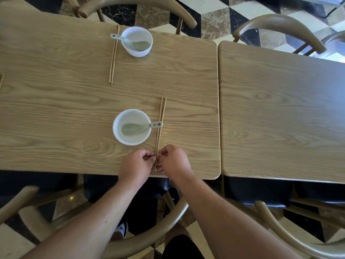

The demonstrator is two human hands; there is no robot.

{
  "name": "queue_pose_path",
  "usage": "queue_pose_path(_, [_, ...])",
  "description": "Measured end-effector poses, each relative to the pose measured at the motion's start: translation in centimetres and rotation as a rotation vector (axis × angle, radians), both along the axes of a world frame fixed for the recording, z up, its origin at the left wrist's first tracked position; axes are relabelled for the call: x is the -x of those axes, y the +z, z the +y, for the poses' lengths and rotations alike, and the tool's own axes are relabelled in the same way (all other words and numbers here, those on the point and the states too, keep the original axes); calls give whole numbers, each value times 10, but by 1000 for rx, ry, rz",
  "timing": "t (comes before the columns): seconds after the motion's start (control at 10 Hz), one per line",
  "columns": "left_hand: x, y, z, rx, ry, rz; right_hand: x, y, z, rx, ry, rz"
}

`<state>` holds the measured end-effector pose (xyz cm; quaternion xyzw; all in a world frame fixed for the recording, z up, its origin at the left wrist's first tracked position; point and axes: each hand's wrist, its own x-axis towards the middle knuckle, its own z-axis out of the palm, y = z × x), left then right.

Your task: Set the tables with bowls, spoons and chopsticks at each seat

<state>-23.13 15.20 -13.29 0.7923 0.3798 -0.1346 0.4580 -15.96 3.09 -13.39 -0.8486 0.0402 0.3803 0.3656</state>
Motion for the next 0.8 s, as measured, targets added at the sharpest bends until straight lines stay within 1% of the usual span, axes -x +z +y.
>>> queue_pose_path(0.5, [2, 1, 2, -28, -42, 16, 4, 17, -10, -73, -26, 23])
queue_pose_path(0.6, [5, 10, 1, -35, -64, 13, 2, 26, -21, -21, -12, -30])
queue_pose_path(0.7, [4, 26, -6, -106, -121, -5, -4, 37, -37, 11, 25, -115])
queue_pose_path(0.8, [-3, 43, -25, -163, -207, -49, -14, 54, -56, 54, 17, -199])
